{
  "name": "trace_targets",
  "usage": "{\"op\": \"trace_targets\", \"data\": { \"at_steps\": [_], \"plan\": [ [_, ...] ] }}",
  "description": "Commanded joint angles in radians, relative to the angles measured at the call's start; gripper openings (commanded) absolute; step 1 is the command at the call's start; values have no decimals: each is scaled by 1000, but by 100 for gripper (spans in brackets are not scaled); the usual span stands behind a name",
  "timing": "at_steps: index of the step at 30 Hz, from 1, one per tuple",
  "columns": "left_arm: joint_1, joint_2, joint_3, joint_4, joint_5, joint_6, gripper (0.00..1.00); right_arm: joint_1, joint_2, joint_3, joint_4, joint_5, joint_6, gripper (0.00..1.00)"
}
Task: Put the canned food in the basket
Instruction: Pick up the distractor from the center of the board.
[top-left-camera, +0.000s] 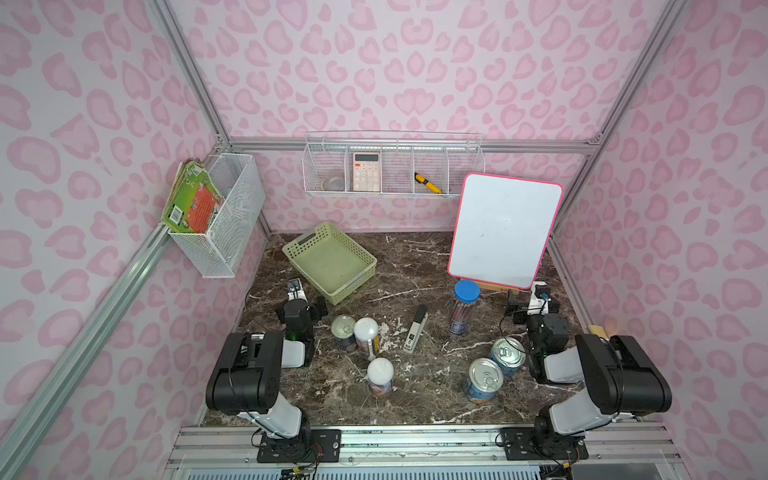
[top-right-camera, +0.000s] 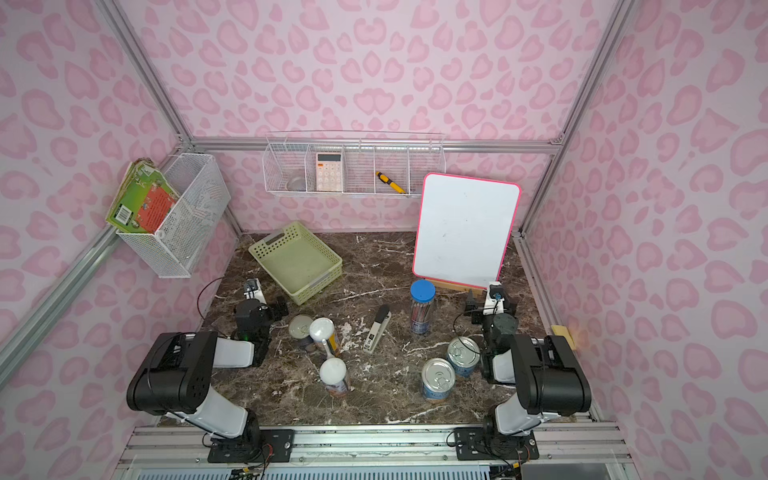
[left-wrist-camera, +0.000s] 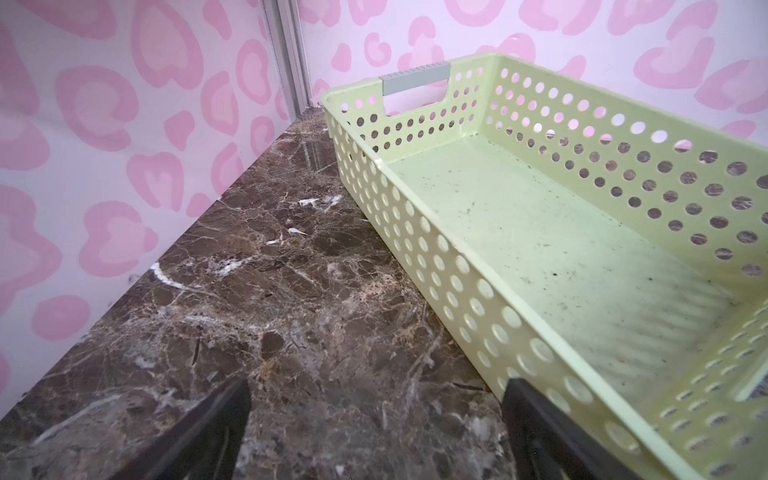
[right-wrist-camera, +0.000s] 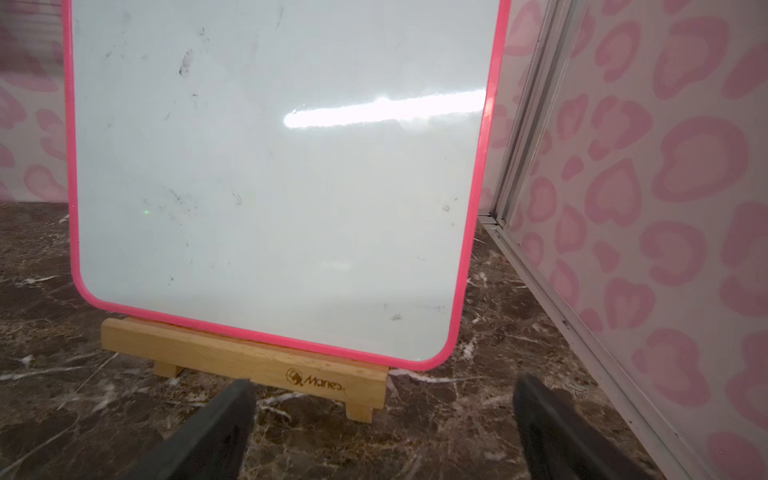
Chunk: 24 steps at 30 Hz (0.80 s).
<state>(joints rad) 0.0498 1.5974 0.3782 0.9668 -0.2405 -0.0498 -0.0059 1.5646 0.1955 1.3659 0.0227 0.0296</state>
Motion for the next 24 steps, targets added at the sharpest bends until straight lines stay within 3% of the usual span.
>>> {"op": "trace_targets", "data": {
  "at_steps": [1, 16, 19, 22, 24],
  "plan": [
    [1, -8, 5, 0, 6, -5, 99, 1, 2, 4, 2, -2, 0, 99],
    [0, -8, 2, 0, 7, -5, 99, -1, 0, 5, 2, -7, -2, 99],
    [-2, -32, -13, 34, -13, 7, 99, 7, -91, 19, -94, 116, 31, 100],
    [-72, -209, 97, -309, -152, 41, 99, 4, -278, 52, -300, 211, 87, 100],
    [-126, -321, 206, -510, -233, 18, 99, 5, -386, 81, -440, 200, 150, 100]
  ]
}}
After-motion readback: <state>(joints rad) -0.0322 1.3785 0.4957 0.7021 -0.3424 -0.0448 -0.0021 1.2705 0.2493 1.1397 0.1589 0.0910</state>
